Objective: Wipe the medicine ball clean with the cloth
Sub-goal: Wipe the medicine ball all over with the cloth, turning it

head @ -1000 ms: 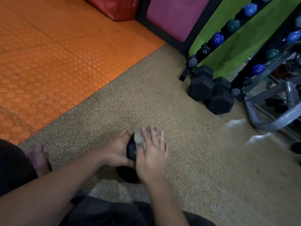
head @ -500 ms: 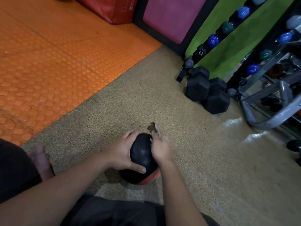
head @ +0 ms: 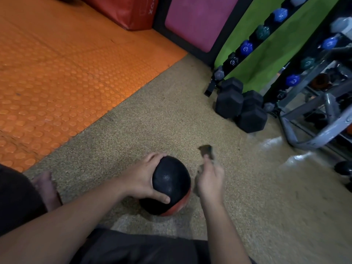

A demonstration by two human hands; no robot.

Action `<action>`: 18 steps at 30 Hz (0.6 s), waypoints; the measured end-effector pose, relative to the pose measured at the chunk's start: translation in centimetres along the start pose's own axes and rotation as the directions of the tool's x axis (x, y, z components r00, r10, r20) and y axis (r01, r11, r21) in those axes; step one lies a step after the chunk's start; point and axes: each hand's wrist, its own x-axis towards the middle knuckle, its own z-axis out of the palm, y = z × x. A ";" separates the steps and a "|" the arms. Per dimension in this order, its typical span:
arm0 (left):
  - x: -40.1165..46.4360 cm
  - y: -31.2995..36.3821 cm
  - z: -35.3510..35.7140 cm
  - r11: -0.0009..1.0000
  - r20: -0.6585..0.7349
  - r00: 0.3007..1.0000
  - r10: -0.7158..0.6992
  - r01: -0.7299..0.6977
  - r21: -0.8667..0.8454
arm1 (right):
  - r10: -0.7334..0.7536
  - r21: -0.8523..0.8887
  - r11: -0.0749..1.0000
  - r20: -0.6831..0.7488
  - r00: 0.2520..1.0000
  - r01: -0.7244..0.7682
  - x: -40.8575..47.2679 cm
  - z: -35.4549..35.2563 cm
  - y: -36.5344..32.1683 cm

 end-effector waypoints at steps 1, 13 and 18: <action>0.0 0.2 -0.1 1.000 -0.004 1.000 0.002 -0.002 0.009 | -0.022 -0.128 0.991 0.101 0.995 0.035 1.5 1.1 0.7; 0.8 -0.5 0.5 0.996 -0.002 0.997 0.075 -0.075 0.042 | -0.199 -0.595 0.507 0.623 0.756 0.624 -8.2 0.9 3.4; 0.7 1.3 1.6 0.990 -0.067 0.996 -0.063 0.071 0.125 | -0.194 -0.147 0.951 0.401 0.895 0.272 -8.2 -2.8 2.8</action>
